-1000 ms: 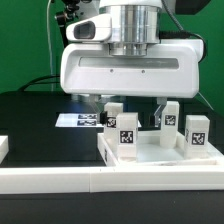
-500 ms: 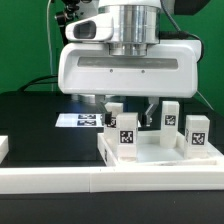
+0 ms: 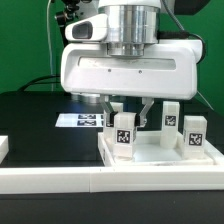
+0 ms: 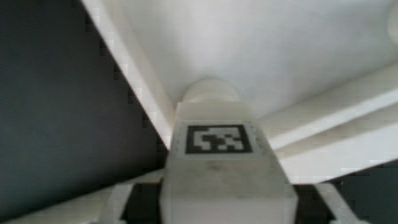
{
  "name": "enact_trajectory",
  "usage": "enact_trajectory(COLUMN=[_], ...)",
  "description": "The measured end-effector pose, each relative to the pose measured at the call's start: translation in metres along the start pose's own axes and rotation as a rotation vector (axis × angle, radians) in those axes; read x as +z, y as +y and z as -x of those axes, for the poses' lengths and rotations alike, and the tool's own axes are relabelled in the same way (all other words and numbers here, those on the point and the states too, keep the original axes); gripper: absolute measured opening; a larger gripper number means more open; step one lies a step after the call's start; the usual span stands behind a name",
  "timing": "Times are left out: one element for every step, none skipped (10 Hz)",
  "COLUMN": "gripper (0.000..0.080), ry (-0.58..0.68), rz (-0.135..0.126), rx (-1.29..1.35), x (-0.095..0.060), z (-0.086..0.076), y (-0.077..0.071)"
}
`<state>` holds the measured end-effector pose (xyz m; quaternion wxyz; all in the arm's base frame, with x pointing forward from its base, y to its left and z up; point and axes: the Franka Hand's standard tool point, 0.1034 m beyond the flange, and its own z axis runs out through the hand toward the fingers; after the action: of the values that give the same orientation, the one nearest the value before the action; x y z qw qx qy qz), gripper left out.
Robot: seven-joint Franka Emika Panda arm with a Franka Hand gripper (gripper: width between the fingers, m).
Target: Assemble square table
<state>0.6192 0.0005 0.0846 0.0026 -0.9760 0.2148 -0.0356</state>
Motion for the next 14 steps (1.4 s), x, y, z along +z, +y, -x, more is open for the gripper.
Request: enact_trajectory(gripper=[0.0290, 0.0290, 0.0290, 0.0290, 0.0290, 0.0290, 0.0290, 0.0290, 0.0290, 0.0290, 0.0290, 0.0290, 0.0290, 0.0290], ry=[0.002, 0.010, 0.020, 0.026, 0.034, 0.036, 0.036, 0.037, 0.036, 0.030, 0.027, 0.028, 0.025, 0.016], rz=[-0.005, -0.011, -0.014, -0.021, -0.033, -0.036, -0.038, -0.040, -0.043, -0.048, -0.048, -0.049, -0.052, -0.061], rx=[0.124, 0.234, 0.312, 0.438, 0.558, 0.723, 0.803, 0.936, 1.022, 1.118, 1.235, 1.327, 1.365, 1.419], x=[0.0004, 0.0006, 0.0007, 0.0010, 0.0014, 0.0014, 0.0018, 0.0019, 0.0019, 0.0018, 0.0018, 0.0019, 0.0019, 0.0020], z=[0.0005, 0.0009, 0.0018, 0.0026, 0.0032, 0.0037, 0.0041, 0.0047, 0.0048, 0.0051, 0.0055, 0.0057, 0.0056, 0.0050], y=[-0.0002, -0.0002, -0.0010, -0.0028, -0.0034, -0.0036, -0.0044, -0.0053, -0.0056, -0.0060, -0.0069, -0.0073, -0.0074, -0.0069])
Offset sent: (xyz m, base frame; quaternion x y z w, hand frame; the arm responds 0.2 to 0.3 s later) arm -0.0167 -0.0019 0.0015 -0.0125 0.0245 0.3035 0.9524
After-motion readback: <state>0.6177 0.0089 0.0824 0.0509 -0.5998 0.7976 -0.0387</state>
